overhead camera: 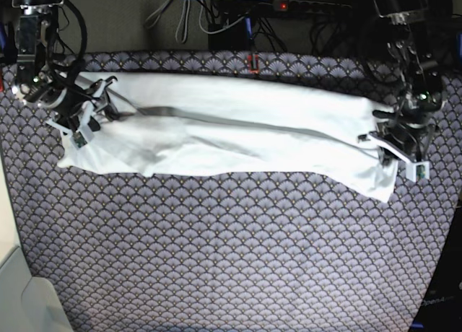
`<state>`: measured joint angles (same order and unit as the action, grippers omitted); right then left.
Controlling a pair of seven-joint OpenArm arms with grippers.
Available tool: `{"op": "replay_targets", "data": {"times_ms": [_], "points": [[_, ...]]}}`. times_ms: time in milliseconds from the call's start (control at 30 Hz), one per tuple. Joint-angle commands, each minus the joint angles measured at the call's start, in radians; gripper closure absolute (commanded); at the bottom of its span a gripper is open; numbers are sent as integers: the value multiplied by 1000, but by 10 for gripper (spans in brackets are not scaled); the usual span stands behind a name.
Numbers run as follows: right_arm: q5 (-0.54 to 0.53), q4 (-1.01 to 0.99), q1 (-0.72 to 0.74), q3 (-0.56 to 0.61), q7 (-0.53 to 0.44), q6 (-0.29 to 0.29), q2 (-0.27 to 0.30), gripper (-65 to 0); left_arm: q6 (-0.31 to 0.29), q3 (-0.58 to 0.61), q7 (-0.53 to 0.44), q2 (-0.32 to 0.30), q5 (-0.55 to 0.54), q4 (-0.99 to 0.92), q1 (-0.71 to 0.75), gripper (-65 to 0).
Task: Fold the T-shirt properly
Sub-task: 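Lift the shirt end with the left gripper and fold it toward the right gripper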
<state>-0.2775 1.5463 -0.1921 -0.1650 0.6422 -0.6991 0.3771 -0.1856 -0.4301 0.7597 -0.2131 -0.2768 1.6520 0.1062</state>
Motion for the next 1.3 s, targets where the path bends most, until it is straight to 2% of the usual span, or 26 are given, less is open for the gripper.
{"op": "replay_targets", "data": {"times_ms": [0,100,300,467,567,700,767,900,1033,1267], "points": [[1,12,7,-6,-6,1,16,-314,5,-3,14,-12,17,47,-21,-3],[1,10,7,-6,-6,1,16,-314,5,-2,117,2,52,104,-69,-3],[1,10,7,-6,-6,1,16,-314,5,122,252,51,61,222,-82,-3],[1,9,7,-6,-6,1,16,-314,7,213,340,165,66,290,-41,-3],[1,7,15,-6,-6,1,16,-314,7,279,344,208,67,293,-24,-3],[1,7,21,-6,-6,1,16,-314,8,386,340,221,67,288,-6,-3],[1,7,21,-6,-6,1,16,-314,8,422,340,252,69,287,-4,-3],[1,7,21,-6,-6,1,13,-314,8,471,340,310,143,254,-12,-3],[1,7,21,-6,-6,1,13,-314,8,495,338,352,215,235,-13,-4],[-1,7,21,-5,-8,1,10,-314,8,497,338,370,222,228,-35,-4]]}}
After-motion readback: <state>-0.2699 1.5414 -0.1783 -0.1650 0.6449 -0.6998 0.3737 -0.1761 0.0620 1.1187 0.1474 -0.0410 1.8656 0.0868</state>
